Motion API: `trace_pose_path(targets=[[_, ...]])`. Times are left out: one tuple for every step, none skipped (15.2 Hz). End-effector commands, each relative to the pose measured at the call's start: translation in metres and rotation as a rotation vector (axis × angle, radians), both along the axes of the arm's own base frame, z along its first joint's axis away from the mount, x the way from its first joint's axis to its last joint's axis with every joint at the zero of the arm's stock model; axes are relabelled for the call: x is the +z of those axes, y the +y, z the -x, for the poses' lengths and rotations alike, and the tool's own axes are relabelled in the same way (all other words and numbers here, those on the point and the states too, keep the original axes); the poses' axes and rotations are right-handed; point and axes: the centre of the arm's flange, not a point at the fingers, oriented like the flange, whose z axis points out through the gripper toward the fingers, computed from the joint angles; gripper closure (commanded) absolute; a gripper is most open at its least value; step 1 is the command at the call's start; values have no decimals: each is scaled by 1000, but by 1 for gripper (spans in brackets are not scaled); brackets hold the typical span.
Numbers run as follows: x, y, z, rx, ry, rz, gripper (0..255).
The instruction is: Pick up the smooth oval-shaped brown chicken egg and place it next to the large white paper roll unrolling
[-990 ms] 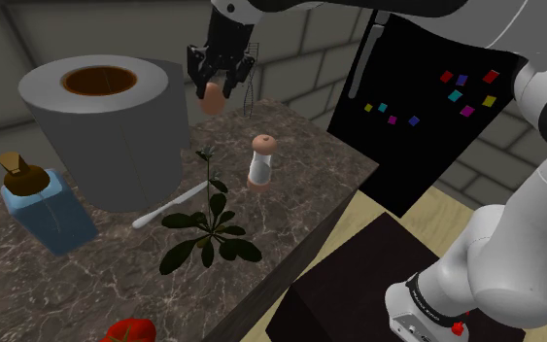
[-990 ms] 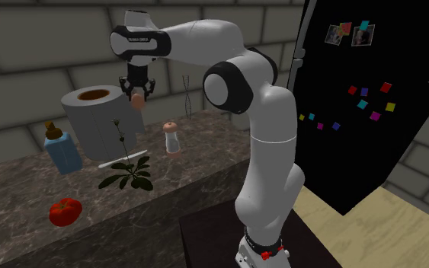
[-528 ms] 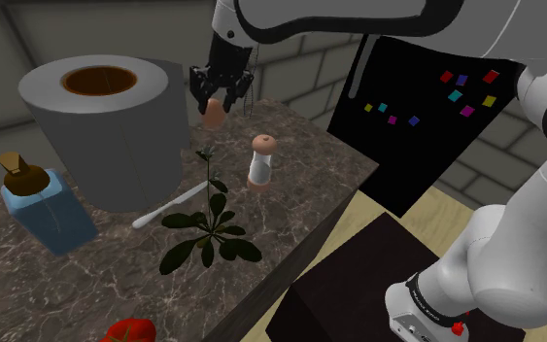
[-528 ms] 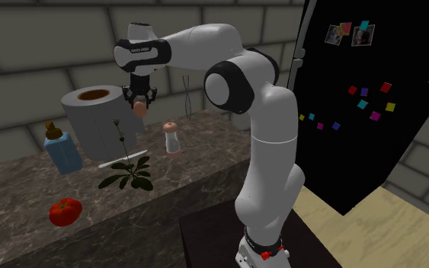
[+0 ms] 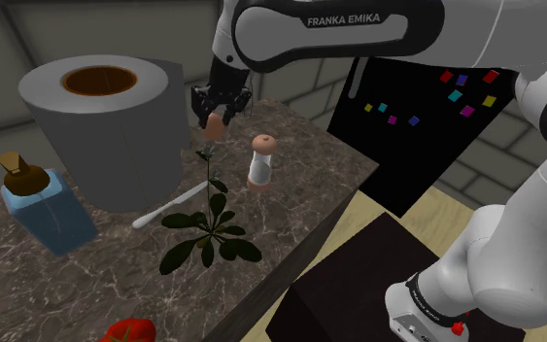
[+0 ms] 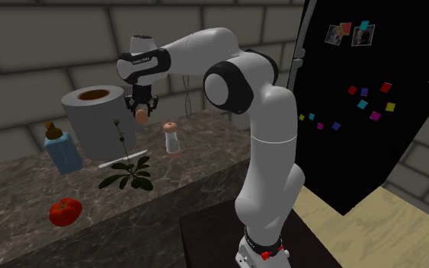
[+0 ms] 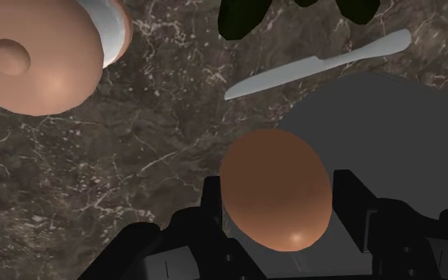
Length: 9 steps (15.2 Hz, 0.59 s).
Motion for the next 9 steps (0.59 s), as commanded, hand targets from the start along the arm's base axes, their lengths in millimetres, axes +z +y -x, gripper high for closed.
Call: trace_pose_path(targets=[[-11,1,1,0,-1,0,255],[-17,1,1,0,-1,0,255],[-22,1,1,0,-1,0,255],[-27,1,1,0,-1,0,255],[-33,1,1,0,-1,0,255],[-38,1,1,0,-1,0,255],[-43,1,1,0,-1,0,255],[-48,1,1,0,-1,0,255],[-54,1,1,0,-1,0,255]])
